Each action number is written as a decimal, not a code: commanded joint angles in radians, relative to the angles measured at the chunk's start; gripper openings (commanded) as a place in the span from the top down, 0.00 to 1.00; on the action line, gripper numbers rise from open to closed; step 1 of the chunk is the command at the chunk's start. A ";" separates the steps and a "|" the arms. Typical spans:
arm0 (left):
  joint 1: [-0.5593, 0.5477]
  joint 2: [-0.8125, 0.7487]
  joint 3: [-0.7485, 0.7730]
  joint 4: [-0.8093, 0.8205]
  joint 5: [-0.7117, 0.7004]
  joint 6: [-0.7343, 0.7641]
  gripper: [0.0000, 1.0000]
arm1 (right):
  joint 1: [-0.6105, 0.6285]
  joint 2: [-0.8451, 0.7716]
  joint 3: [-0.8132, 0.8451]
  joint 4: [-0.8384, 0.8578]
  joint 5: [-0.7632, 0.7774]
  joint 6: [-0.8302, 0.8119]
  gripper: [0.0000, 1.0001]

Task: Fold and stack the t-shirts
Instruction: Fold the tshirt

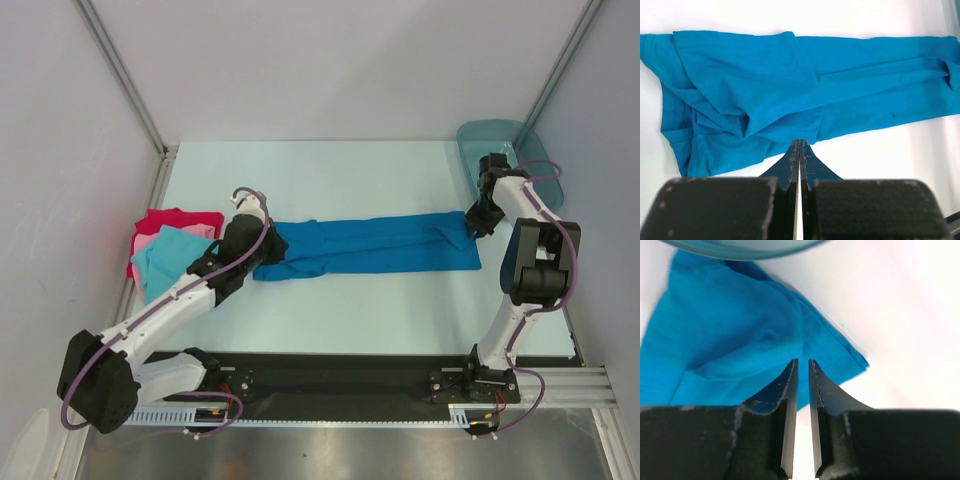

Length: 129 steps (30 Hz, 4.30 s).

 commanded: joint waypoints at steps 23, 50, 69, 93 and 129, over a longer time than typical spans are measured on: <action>-0.010 -0.002 -0.179 0.112 -0.030 -0.068 0.93 | -0.026 -0.527 -0.630 0.547 -0.195 0.198 0.49; 0.097 -0.013 -0.313 0.197 0.038 -0.112 0.27 | -0.094 -0.743 -0.916 0.731 -0.343 0.187 0.35; 0.096 0.062 -0.392 0.272 -0.012 -0.184 0.19 | -0.156 -0.682 -1.000 0.846 -0.402 0.205 0.35; 0.096 0.271 -0.267 0.376 -0.030 -0.178 0.27 | -0.192 -0.566 -1.023 1.045 -0.409 0.297 0.36; 0.111 0.297 0.018 0.131 -0.153 -0.088 1.00 | -0.152 -0.611 -0.982 0.904 -0.337 0.337 1.00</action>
